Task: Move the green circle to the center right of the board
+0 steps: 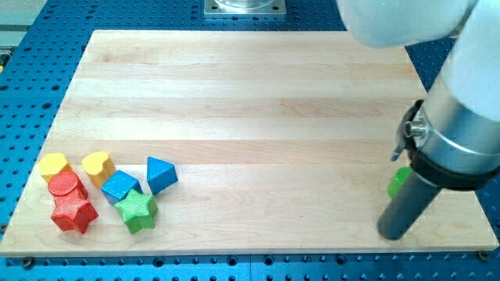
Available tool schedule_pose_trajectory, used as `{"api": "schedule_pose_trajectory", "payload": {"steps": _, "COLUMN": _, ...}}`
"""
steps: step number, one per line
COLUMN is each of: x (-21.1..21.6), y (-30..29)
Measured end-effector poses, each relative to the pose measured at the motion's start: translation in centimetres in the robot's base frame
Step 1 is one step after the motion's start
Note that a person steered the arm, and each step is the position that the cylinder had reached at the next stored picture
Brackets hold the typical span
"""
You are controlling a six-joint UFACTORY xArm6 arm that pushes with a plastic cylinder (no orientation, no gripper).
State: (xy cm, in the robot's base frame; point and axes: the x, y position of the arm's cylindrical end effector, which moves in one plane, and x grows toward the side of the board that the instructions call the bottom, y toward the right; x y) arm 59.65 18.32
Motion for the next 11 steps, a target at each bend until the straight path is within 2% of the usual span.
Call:
{"api": "schedule_pose_trajectory", "payload": {"steps": 1, "x": -2.5, "y": 3.6}}
{"api": "schedule_pose_trajectory", "payload": {"steps": 2, "x": -2.0, "y": 5.8}}
{"api": "schedule_pose_trajectory", "payload": {"steps": 4, "x": -20.0, "y": -1.8}}
{"api": "schedule_pose_trajectory", "payload": {"steps": 6, "x": -14.0, "y": 2.4}}
{"api": "schedule_pose_trajectory", "payload": {"steps": 7, "x": -5.1, "y": -1.9}}
{"api": "schedule_pose_trajectory", "payload": {"steps": 8, "x": -10.0, "y": -6.1}}
{"api": "schedule_pose_trajectory", "payload": {"steps": 9, "x": -16.6, "y": -6.9}}
{"api": "schedule_pose_trajectory", "payload": {"steps": 10, "x": -12.8, "y": -6.8}}
{"api": "schedule_pose_trajectory", "payload": {"steps": 11, "x": -14.9, "y": -2.3}}
